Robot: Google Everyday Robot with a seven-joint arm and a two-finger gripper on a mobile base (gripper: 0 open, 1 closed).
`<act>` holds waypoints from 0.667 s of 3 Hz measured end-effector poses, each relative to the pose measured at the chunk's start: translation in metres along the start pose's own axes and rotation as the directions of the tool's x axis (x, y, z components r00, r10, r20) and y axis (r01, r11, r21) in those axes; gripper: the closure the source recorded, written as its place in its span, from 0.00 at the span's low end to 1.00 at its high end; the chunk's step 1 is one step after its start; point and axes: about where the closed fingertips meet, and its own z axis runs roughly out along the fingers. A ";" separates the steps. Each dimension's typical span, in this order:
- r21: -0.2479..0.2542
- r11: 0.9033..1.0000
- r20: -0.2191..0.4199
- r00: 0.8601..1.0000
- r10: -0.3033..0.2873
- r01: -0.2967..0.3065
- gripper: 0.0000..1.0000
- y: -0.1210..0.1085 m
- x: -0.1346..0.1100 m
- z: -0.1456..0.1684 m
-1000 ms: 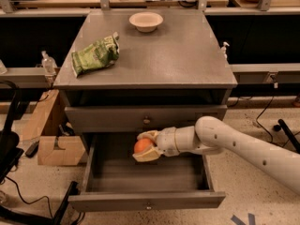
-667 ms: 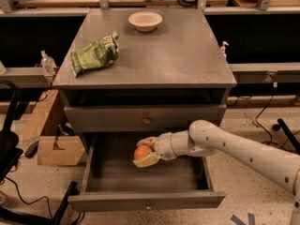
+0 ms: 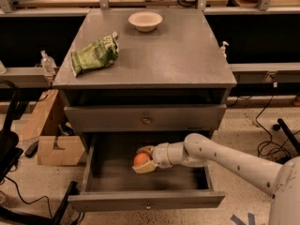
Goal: Place orange into middle drawer
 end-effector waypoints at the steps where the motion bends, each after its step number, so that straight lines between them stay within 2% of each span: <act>1: 0.035 0.999 0.035 0.999 0.011 -0.013 1.00 -0.011 0.021 0.021; 2: 0.029 0.999 0.037 0.999 0.017 -0.018 0.82 -0.009 0.024 0.025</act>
Offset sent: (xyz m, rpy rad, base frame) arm 0.0089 0.0060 -0.0253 0.0252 -0.0110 -0.0350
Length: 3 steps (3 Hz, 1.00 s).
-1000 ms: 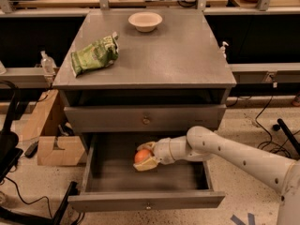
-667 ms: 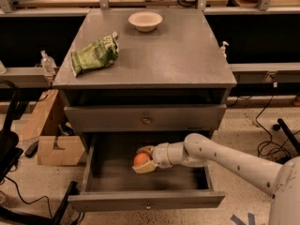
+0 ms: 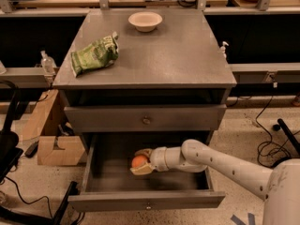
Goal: Place orange into middle drawer
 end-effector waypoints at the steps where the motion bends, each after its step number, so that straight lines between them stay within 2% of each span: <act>1: -0.004 1.000 0.000 1.000 -0.001 0.001 0.59 0.001 -0.001 0.002; 3: -0.012 1.000 0.002 1.000 -0.001 0.001 0.12 0.004 -0.002 0.006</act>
Offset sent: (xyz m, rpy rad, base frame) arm -0.0007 0.0019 0.0003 0.0008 0.0008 0.0035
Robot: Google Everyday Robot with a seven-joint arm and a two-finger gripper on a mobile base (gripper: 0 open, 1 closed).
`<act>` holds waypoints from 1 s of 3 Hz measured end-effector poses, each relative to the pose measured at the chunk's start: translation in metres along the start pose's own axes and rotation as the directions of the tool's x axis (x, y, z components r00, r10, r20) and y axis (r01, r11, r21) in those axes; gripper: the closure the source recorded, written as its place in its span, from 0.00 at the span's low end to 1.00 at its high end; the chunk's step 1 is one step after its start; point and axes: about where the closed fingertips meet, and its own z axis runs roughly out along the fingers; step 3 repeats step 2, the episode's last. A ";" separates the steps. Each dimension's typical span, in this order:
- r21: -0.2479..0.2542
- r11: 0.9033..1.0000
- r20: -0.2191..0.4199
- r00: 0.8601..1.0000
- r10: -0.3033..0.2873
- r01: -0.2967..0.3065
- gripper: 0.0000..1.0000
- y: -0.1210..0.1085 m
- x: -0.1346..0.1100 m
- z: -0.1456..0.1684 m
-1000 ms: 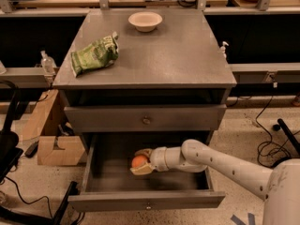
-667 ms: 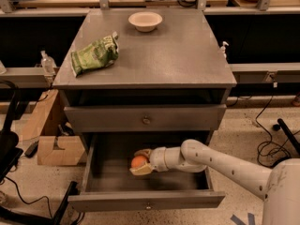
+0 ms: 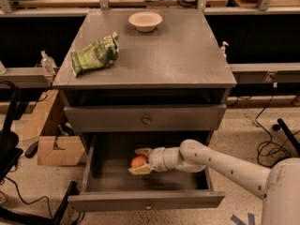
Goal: Place orange into middle drawer
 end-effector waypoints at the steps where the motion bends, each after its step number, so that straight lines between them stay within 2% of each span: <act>1: -0.003 1.000 0.001 1.000 0.000 0.000 0.00 0.001 0.000 0.002; 3: -0.003 1.000 0.001 1.000 0.000 0.000 0.00 0.001 0.000 0.002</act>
Offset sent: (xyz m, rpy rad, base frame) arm -0.0007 0.0018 -0.0003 0.0012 0.0011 0.0028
